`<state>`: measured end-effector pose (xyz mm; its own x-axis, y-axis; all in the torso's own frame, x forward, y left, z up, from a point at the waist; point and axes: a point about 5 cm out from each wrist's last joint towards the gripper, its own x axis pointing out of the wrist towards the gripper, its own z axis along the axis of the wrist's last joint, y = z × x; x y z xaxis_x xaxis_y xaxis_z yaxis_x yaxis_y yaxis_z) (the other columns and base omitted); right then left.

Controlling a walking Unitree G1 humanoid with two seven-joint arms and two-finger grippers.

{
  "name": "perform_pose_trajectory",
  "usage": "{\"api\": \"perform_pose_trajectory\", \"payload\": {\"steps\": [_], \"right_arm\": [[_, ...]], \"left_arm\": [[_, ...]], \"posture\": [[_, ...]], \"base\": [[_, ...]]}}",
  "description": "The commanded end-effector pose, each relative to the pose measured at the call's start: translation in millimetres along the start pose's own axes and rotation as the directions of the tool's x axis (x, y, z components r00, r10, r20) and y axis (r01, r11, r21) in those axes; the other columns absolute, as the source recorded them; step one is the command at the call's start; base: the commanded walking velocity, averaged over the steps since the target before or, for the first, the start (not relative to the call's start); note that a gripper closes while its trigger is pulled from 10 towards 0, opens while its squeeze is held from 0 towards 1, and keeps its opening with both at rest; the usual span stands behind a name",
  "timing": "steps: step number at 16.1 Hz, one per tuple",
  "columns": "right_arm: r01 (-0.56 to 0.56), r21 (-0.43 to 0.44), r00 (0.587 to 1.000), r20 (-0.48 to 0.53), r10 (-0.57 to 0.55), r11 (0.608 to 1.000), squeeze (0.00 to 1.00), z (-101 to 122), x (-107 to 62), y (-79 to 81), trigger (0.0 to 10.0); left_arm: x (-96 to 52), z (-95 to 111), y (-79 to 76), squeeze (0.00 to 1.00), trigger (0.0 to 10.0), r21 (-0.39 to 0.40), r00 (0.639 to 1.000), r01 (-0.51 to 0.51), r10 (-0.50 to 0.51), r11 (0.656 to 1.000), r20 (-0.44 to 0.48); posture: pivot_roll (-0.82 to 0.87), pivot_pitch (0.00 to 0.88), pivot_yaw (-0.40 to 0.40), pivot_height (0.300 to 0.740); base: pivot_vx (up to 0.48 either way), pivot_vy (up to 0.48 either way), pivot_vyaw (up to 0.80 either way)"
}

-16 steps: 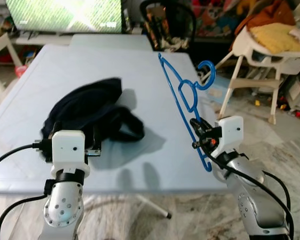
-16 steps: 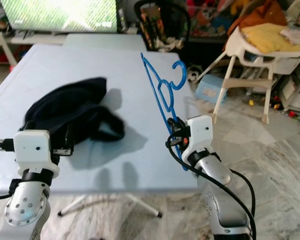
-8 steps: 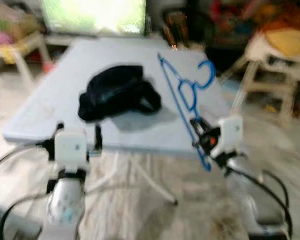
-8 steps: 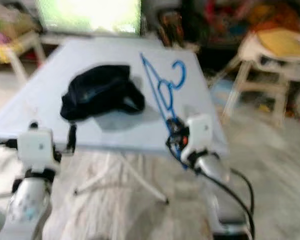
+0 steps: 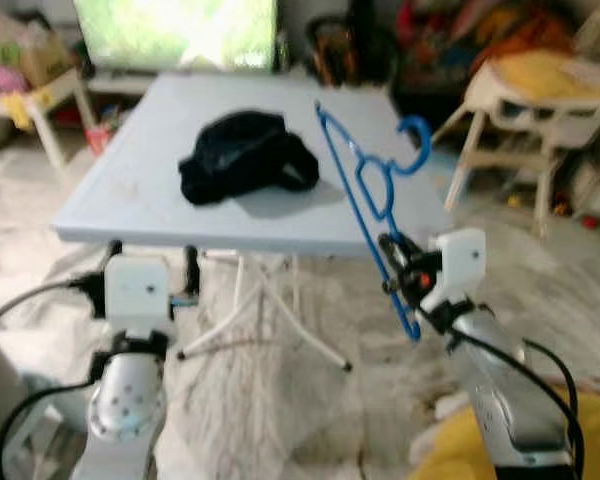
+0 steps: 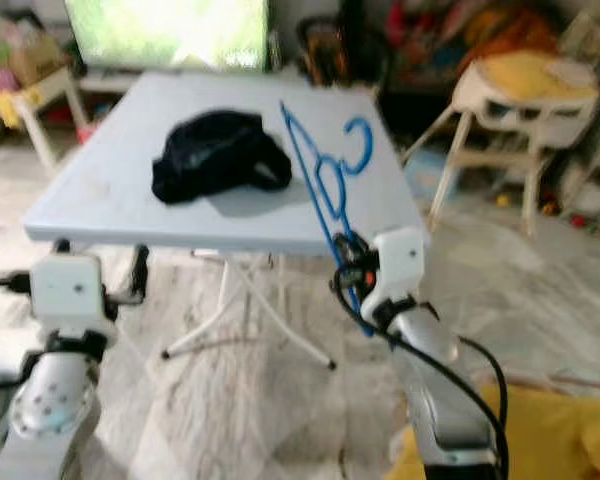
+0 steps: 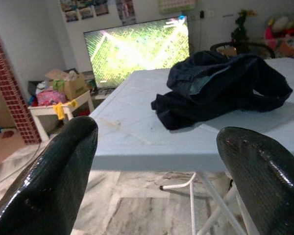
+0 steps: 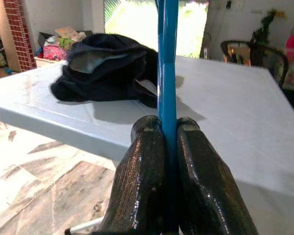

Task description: Hang hanger

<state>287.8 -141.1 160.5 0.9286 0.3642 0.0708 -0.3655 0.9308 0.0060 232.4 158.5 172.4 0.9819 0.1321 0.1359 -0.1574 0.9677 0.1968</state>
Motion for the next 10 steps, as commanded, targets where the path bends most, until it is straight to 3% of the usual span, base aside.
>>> {"api": "perform_pose_trajectory", "payload": {"steps": [1, 10], "right_arm": [[0.020, -0.012, 1.000, 0.011, -0.020, 1.000, 0.00, 4.2, -0.9, -5.2, 10.0], [0.018, -0.021, 1.000, 0.012, -0.017, 1.000, 0.00, 7.0, -0.2, -7.6, 10.0]], "left_arm": [[-0.7, -1.2, -5.1, 0.00, 10.0, -0.003, 1.000, 0.023, -0.023, 1.000, -0.009], [1.2, -1.5, -8.9, 0.00, 10.0, -0.019, 1.000, 0.029, -0.029, 0.999, -0.008]], "posture": [[0.01, 0.033, -0.050, 0.740], [-0.01, 0.039, -0.058, 0.740]], "base": [[-0.300, 0.000, 0.00], [-0.259, 0.000, 0.00]]}}
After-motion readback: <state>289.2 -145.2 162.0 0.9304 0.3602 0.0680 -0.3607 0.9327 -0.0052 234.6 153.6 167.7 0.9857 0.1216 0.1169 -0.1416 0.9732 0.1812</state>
